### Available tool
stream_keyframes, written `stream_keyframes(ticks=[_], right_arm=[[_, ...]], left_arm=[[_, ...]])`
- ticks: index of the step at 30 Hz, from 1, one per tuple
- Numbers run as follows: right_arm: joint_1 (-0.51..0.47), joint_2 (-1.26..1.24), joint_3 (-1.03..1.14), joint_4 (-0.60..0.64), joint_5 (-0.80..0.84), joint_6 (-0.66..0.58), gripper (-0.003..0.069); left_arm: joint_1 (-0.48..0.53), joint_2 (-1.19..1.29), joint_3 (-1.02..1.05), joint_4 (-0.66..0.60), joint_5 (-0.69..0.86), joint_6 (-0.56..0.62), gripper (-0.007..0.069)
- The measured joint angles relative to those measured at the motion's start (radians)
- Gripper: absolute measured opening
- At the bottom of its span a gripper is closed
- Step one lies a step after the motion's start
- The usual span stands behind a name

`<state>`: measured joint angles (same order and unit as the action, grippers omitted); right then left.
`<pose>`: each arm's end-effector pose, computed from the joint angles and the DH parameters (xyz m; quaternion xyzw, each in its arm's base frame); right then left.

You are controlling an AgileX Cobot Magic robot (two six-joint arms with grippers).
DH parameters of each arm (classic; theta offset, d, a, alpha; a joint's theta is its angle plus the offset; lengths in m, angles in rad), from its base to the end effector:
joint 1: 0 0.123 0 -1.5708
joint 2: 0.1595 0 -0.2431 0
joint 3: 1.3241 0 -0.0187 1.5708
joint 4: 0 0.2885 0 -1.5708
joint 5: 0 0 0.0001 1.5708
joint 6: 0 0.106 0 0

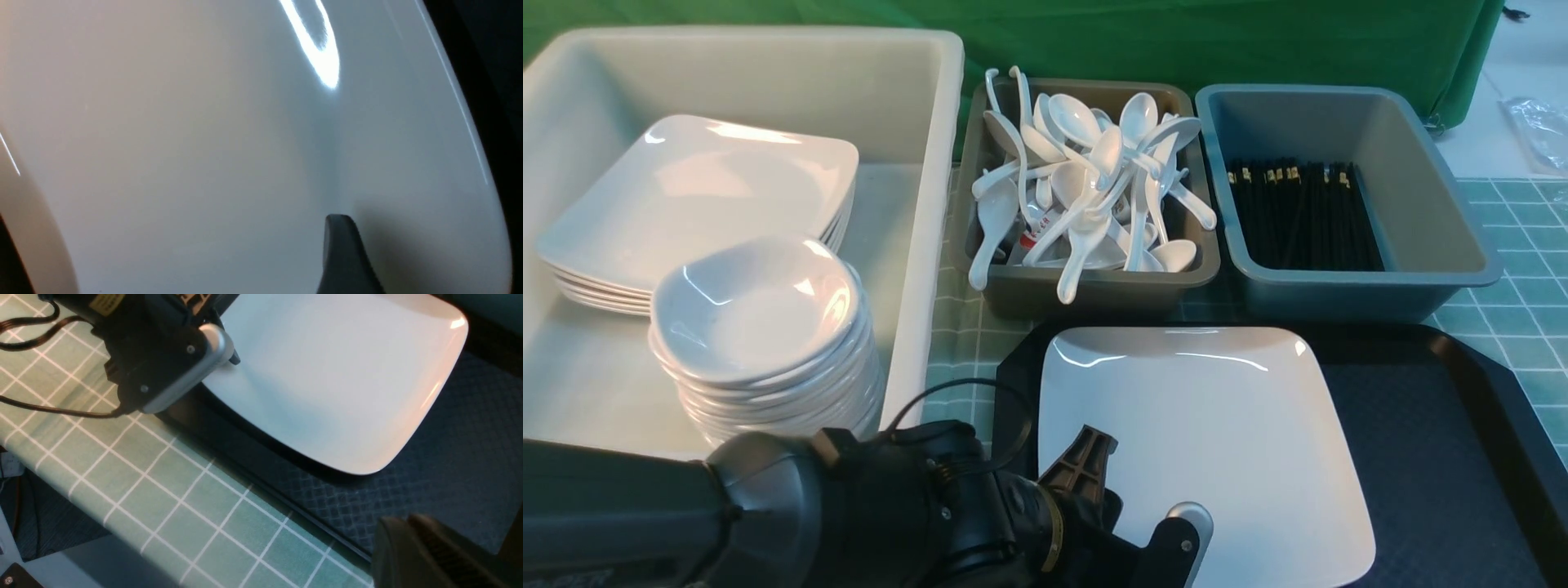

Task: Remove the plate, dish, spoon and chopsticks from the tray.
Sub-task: Use the left arm to grab a plate from the dinner plate

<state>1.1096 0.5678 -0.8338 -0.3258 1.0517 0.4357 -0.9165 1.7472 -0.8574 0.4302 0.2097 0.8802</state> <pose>0.0985 0.1320 0.3383 -0.3084 0.8397 0.1752 0.4113 0.2213 -0.2733 0.0695 0.8520 0.4376 0.0953 0.2711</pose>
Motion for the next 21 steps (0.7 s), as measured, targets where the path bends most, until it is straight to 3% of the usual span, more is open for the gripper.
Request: stream_keyframes(ticks=[6,10,11,14,21], right_arm=[[0.000,0.000,0.001,0.003,0.000,0.000,0.0069],[0.000,0.000,0.001,0.004,0.001,0.000,0.0070],[0.000,0.000,0.001,0.004,0.001,0.000,0.0070],[0.000,0.000,0.001,0.007,0.000,0.000,0.0070],[0.000,0.000,0.001,0.010,0.001,0.000,0.0070]], left_arm=[[0.000,0.003,-0.004,0.036,0.000,-0.045,0.0361],[0.000,0.005,-0.004,0.037,0.010,-0.095,0.0308],[-0.001,0.006,-0.004,0.033,0.020,-0.123,0.0241],[-0.007,0.011,-0.004,0.051,0.002,-0.125,0.0158],[-0.008,-0.011,-0.005,-0.032,0.011,-0.121,0.0158]])
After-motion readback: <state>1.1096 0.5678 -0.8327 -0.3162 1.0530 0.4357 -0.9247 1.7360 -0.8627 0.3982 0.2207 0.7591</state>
